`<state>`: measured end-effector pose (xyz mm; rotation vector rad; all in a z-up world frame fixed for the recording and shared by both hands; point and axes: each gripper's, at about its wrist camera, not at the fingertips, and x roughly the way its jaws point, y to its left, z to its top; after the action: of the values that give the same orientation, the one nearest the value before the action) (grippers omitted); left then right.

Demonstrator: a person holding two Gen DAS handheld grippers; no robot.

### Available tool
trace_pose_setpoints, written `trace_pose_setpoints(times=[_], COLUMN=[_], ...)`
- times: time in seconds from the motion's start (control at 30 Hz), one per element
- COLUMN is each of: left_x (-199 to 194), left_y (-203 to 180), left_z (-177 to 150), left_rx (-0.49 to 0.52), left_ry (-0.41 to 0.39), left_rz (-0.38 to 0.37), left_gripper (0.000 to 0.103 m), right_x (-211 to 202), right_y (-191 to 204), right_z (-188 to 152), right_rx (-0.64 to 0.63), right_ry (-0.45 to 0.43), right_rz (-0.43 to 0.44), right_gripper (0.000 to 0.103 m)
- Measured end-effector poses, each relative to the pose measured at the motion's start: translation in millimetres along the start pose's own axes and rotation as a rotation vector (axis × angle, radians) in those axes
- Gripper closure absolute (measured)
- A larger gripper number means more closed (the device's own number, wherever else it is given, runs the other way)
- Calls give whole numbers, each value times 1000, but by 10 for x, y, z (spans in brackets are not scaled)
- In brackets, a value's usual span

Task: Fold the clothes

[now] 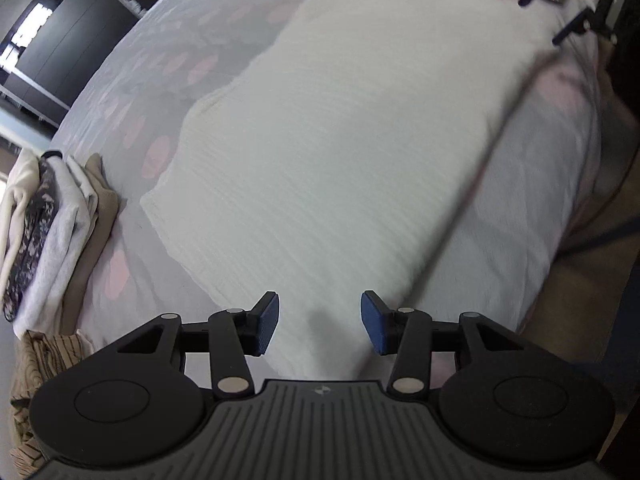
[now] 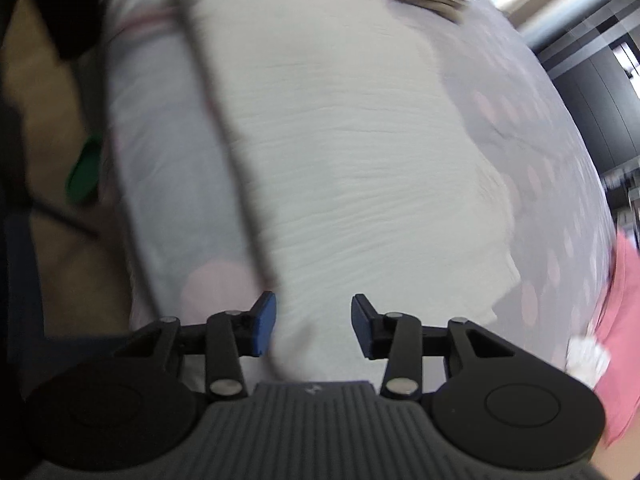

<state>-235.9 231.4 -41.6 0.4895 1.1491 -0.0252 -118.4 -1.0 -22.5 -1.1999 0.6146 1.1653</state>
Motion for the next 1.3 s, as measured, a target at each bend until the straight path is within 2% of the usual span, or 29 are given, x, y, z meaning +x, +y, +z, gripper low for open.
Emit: trace_pose_setpoints(times=[0.13,0.27,0.53,0.7,0.93,1.13,1.2,1.27,1.3], left_x=[32,129,354,506,678,709,706,687,672], left_y=[229,456,807,936,985,1003,1013,1015,1014], left_z=[162,320,485,539,566,533,521,514,509], left_rx=[-80,-147,-294,-353,-379,-399,-411,-413,-413], left_ry=[-30,-31,-35,-17,21,32,30,26,21], left_rz=[-3,11,17,22,23,21,13,14,18], left_gripper=[60,60,60,60,60,60,60,60,60], right_x=[55,112,619,971,1293,1438,1441,1382,1353], right_y=[-487,-791,-1516,-1916,-2124,-2076,-2050,-2047,-2045], right_z=[0,-139,-410,-549,-792,-858,-856,-808,-783], right_rx=[221,441,773,943,1154,1204,1213,1222,1226], right_ry=[-2,-1,4,27,44,48,44,25,16], right_rz=[3,25,58,72,139,151,145,159,166], right_gripper=[58,58,58,58,55,54,58,71,86])
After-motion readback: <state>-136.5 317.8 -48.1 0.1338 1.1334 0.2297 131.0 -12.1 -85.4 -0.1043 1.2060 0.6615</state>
